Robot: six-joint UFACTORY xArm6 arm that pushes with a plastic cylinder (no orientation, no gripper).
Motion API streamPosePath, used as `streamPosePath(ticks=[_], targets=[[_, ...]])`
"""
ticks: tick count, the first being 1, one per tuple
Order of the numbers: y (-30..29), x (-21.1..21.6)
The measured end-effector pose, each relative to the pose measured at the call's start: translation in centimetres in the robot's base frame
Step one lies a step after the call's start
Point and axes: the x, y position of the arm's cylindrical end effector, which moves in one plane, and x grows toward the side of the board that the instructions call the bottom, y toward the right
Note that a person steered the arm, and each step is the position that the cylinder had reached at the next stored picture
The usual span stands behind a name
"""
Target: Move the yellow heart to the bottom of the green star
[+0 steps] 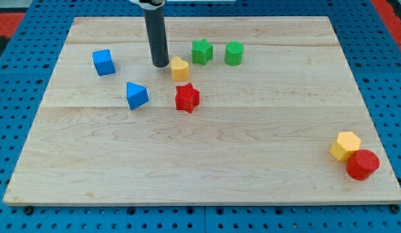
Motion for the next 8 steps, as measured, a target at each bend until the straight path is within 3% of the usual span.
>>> streamPosePath(ticks=[2, 4, 6, 8], targets=[[0.0, 2.1], [-1.1, 0.6], [5.2, 2.7], [-0.3, 3.1]])
